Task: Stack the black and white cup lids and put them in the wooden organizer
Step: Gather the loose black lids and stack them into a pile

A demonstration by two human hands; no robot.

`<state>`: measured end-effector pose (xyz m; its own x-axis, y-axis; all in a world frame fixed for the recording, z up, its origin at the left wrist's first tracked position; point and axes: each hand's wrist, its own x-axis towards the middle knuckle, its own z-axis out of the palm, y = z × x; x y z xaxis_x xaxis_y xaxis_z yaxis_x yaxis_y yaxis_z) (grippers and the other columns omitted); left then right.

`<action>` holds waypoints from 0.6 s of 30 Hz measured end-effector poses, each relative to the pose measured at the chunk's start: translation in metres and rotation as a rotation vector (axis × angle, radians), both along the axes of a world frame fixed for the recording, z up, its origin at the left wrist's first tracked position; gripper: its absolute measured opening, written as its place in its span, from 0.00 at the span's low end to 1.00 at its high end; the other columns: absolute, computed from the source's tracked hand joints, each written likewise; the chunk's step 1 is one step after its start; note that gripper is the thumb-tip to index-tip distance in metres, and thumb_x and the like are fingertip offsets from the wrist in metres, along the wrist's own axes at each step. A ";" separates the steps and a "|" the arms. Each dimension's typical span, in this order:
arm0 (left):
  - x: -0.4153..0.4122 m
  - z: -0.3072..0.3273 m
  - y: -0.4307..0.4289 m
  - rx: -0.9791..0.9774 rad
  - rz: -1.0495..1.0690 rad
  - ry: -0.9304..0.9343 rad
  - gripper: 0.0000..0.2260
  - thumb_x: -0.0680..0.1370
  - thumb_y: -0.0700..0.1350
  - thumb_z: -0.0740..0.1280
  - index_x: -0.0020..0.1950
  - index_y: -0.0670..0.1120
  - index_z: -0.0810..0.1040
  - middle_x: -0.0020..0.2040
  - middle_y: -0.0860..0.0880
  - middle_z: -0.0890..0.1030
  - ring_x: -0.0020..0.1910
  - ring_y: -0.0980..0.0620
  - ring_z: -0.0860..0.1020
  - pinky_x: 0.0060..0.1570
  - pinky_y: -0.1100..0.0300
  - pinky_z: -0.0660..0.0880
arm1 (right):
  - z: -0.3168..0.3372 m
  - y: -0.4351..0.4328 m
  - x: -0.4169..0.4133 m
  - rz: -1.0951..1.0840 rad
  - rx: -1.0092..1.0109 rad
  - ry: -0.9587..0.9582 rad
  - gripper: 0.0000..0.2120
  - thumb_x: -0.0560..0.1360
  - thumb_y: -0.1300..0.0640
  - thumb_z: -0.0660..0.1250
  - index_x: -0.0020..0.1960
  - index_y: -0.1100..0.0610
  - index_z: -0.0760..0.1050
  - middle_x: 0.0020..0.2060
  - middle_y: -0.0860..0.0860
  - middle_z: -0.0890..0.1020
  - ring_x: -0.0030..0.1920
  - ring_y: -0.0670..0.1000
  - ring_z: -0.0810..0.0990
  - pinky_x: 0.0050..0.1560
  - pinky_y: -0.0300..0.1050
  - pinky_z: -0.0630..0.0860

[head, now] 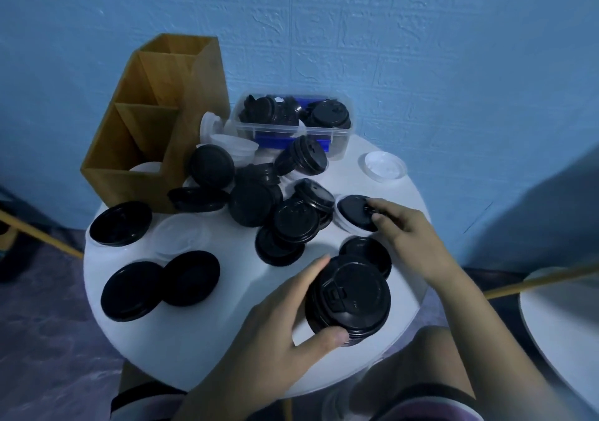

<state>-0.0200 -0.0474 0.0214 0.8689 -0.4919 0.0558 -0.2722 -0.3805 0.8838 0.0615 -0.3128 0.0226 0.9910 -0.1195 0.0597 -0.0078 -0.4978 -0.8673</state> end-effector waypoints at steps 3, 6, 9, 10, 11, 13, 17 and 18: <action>-0.002 0.001 0.000 0.010 -0.019 -0.013 0.36 0.76 0.57 0.73 0.76 0.72 0.56 0.71 0.73 0.68 0.71 0.73 0.65 0.63 0.80 0.60 | -0.002 0.012 0.000 0.054 0.072 0.016 0.17 0.83 0.59 0.62 0.63 0.38 0.77 0.60 0.37 0.82 0.65 0.39 0.77 0.74 0.48 0.69; -0.003 0.001 0.002 0.009 -0.021 -0.022 0.36 0.74 0.59 0.73 0.76 0.72 0.57 0.71 0.73 0.69 0.71 0.72 0.65 0.63 0.79 0.61 | 0.002 0.019 -0.002 0.125 0.050 0.017 0.22 0.83 0.66 0.60 0.69 0.44 0.75 0.65 0.37 0.79 0.68 0.37 0.74 0.75 0.44 0.66; -0.005 0.000 0.003 0.005 -0.007 -0.018 0.36 0.74 0.58 0.73 0.77 0.70 0.58 0.70 0.73 0.70 0.71 0.72 0.66 0.63 0.79 0.61 | 0.002 0.009 -0.005 0.147 0.061 0.016 0.22 0.81 0.67 0.63 0.71 0.48 0.75 0.66 0.40 0.79 0.69 0.40 0.74 0.74 0.46 0.68; -0.005 -0.001 0.003 0.011 -0.005 -0.023 0.36 0.74 0.58 0.74 0.77 0.70 0.58 0.70 0.73 0.69 0.71 0.72 0.66 0.63 0.80 0.61 | 0.002 0.003 -0.009 0.131 0.086 0.024 0.22 0.81 0.67 0.64 0.70 0.49 0.75 0.65 0.41 0.80 0.68 0.41 0.75 0.73 0.47 0.70; -0.005 -0.002 0.003 0.024 -0.007 -0.034 0.37 0.74 0.58 0.74 0.76 0.70 0.57 0.69 0.74 0.69 0.71 0.72 0.66 0.62 0.80 0.61 | 0.001 -0.002 -0.014 0.116 0.103 0.028 0.21 0.81 0.66 0.65 0.69 0.49 0.76 0.64 0.43 0.81 0.68 0.42 0.76 0.71 0.47 0.72; -0.005 -0.002 0.001 0.056 -0.005 -0.055 0.40 0.71 0.62 0.75 0.76 0.73 0.55 0.69 0.76 0.67 0.70 0.73 0.65 0.62 0.80 0.59 | 0.003 -0.009 -0.027 0.074 0.079 0.032 0.19 0.81 0.65 0.65 0.66 0.46 0.77 0.62 0.44 0.82 0.67 0.41 0.77 0.67 0.39 0.74; -0.005 -0.003 -0.002 0.066 0.029 -0.067 0.44 0.68 0.61 0.78 0.74 0.76 0.54 0.67 0.77 0.68 0.69 0.73 0.65 0.61 0.79 0.61 | 0.012 -0.005 -0.065 -0.082 0.026 -0.054 0.14 0.81 0.60 0.67 0.60 0.43 0.80 0.56 0.42 0.84 0.60 0.41 0.81 0.60 0.36 0.77; -0.005 -0.003 -0.002 0.060 0.028 -0.056 0.44 0.67 0.61 0.79 0.74 0.76 0.54 0.67 0.76 0.69 0.70 0.72 0.66 0.62 0.76 0.62 | 0.016 0.000 -0.078 -0.108 0.040 -0.075 0.11 0.80 0.57 0.67 0.59 0.44 0.81 0.54 0.42 0.85 0.57 0.42 0.83 0.58 0.40 0.78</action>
<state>-0.0248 -0.0493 0.0185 0.8785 -0.4717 0.0758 -0.3092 -0.4406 0.8427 -0.0161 -0.3128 0.0386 0.9652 -0.2289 0.1263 0.0063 -0.4628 -0.8864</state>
